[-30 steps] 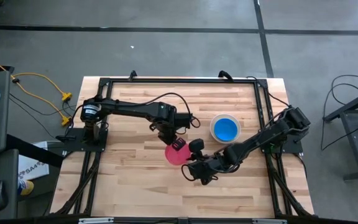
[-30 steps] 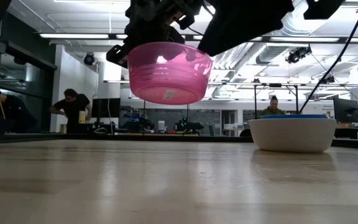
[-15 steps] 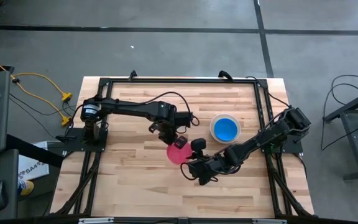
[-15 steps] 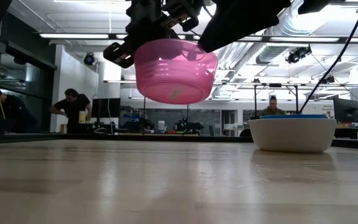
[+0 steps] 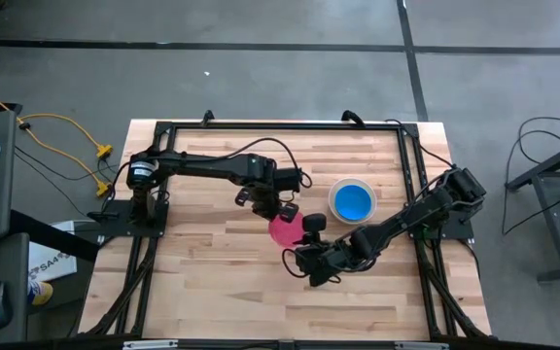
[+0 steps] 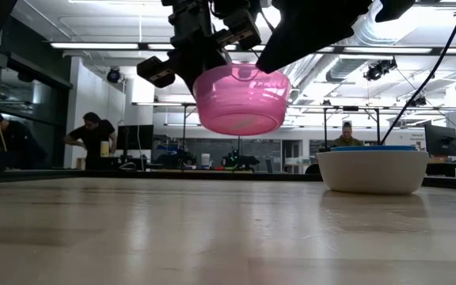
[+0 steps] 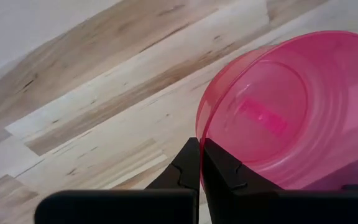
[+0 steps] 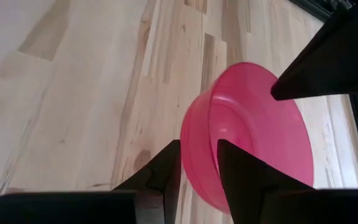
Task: Nest bowls inside each other
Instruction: Stack the red bowl on top of the blue bowl
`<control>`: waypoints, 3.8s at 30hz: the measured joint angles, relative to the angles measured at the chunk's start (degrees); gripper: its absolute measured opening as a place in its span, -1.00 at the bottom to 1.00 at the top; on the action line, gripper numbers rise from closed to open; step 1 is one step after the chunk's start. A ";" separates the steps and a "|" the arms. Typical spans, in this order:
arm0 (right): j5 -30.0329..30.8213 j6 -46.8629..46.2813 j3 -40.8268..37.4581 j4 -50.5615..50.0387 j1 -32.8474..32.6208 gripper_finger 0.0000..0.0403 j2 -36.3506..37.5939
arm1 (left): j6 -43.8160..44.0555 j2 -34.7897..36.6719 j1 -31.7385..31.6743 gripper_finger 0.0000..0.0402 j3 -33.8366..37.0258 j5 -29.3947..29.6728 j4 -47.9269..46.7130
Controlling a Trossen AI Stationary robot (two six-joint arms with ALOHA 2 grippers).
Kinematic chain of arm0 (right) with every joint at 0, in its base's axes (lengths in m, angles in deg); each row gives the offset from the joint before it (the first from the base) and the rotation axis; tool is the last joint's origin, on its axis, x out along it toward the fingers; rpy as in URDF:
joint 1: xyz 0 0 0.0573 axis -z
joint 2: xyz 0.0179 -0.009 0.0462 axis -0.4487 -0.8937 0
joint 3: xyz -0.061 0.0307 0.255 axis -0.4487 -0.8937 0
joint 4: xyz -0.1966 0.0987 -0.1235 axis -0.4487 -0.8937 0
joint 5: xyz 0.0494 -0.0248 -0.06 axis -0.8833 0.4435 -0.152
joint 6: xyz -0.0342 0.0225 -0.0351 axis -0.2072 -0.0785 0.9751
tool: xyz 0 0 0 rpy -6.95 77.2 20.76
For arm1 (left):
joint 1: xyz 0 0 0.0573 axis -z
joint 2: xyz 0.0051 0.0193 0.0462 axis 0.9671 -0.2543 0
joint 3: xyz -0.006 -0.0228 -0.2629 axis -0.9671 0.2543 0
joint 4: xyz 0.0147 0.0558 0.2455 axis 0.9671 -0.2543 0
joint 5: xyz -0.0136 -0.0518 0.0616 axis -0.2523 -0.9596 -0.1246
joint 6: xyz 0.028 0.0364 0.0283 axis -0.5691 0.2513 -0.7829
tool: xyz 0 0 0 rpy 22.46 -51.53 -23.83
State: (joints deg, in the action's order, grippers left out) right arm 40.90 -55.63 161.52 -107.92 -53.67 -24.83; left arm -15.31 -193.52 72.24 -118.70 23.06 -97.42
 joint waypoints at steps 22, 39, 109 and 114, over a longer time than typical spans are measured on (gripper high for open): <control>-3.41 0.16 0.00 -1.56 0.52 -0.80 -0.32 | 3.97 0.00 0.09 -1.00 0.04 -2.85 11.34; -4.52 1.56 -0.11 -4.00 0.74 -0.98 -0.79 | -5.49 0.07 0.02 -0.86 0.00 -4.15 13.04; 0.52 -42.61 -0.02 -27.11 8.26 -0.99 7.34 | -55.04 0.98 5.48 -0.76 4.66 28.08 -0.21; 2.57 -47.69 -0.02 -29.62 8.31 -0.99 7.37 | -54.08 0.94 7.02 -0.76 10.87 31.01 2.03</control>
State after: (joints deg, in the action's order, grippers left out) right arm 43.47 -103.32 161.50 -137.54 -45.36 -17.46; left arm -69.39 -192.58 79.26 -107.84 54.07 -95.39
